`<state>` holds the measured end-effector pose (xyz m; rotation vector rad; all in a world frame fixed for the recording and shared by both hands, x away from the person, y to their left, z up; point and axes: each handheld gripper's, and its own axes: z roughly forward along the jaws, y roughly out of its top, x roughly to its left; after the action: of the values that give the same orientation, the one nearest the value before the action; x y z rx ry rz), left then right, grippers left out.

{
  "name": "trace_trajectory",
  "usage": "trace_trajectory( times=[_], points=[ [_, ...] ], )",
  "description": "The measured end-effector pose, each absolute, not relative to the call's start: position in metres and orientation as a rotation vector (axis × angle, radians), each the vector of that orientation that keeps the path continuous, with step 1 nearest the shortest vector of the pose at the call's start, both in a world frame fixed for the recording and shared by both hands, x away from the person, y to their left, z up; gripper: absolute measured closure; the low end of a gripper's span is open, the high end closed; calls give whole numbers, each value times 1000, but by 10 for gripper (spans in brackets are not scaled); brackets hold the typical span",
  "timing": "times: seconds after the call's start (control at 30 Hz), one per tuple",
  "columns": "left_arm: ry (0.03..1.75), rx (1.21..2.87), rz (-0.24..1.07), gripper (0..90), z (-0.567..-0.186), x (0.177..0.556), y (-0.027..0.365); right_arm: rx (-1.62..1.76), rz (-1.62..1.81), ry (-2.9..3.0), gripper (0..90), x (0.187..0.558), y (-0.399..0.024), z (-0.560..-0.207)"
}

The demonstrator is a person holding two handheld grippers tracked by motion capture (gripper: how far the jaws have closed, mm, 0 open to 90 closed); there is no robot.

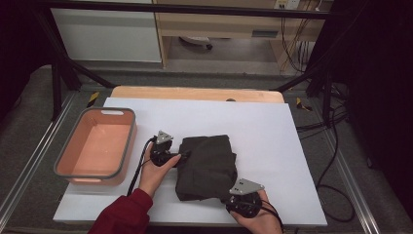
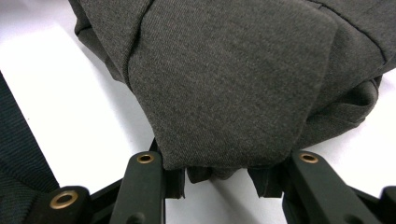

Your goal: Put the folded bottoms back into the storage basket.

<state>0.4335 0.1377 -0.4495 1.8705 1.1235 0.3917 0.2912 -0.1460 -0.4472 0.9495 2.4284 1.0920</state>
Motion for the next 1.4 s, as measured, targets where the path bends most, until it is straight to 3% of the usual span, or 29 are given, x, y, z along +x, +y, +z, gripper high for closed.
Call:
trace_trajectory(
  times=[1.13, 1.3, 1.33, 1.4],
  points=[
    [1190, 1816, 163, 176, -461, 442, 140, 957, 1094, 2433, 612, 292, -146, -448],
    [1181, 1833, 122, 254, -460, 443, 136, 958, 1094, 2433, 611, 293, -146, -448],
    [1178, 1833, 100, 336, -460, 444, 136, 958, 1093, 2432, 611, 293, -146, -448],
    [1178, 1818, 55, 372, -461, 445, 135, 958, 1094, 2430, 611, 293, -145, -449]
  ],
)
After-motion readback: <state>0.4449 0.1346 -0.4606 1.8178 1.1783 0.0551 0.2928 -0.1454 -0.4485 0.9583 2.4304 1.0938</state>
